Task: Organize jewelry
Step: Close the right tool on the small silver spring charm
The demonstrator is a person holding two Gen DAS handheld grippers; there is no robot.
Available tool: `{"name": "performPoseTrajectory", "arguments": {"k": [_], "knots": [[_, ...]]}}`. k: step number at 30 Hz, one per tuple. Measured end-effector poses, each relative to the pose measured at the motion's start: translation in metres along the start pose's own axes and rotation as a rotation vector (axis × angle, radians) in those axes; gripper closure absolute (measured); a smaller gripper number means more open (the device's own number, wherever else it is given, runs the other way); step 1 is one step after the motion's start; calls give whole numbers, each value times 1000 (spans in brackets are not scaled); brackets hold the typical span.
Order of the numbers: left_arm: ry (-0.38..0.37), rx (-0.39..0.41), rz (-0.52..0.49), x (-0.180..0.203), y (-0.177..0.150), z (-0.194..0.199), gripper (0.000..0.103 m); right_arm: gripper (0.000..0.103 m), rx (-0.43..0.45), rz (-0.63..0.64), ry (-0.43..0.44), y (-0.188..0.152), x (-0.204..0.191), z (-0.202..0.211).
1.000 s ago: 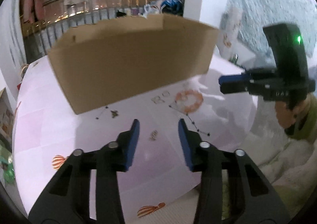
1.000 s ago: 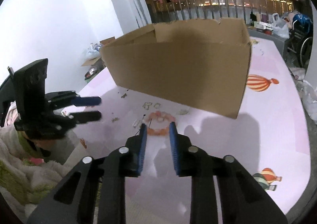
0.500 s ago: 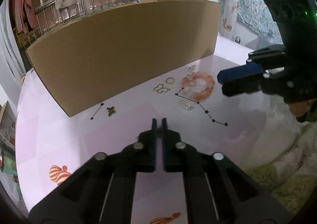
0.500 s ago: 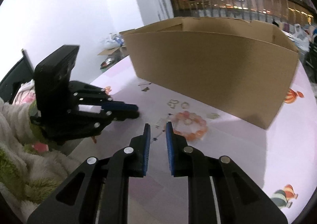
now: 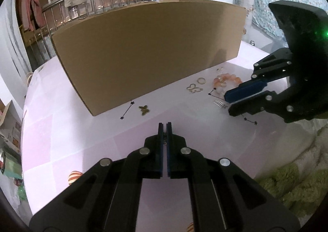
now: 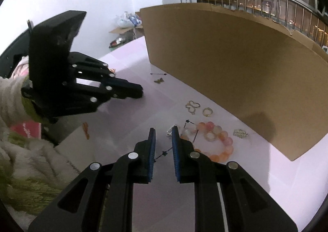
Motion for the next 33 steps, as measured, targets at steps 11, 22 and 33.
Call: {"name": "performPoseTrajectory", "arguments": {"k": [11,22,33], "knots": [[-18,15,5,-3,-3,2,101,95,-17,15,-10,9,-1,-3],[-22,18,5,-4,-5,3,102,98,-8,-34,25,8,3,-2],[-28,20,10,-3,-3,3,103,98,12,-40,29,9,4,4]]}}
Point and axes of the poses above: each gripper's, at about its wrist camera, not at the fingertips, and z roughly against the way its jaws point, x to its right, y to its top, the point moved 3 cm from there along -z, roughly the way its jaws point, and after that the axes turned 10 degrees about -x, right-handed, at the moved point
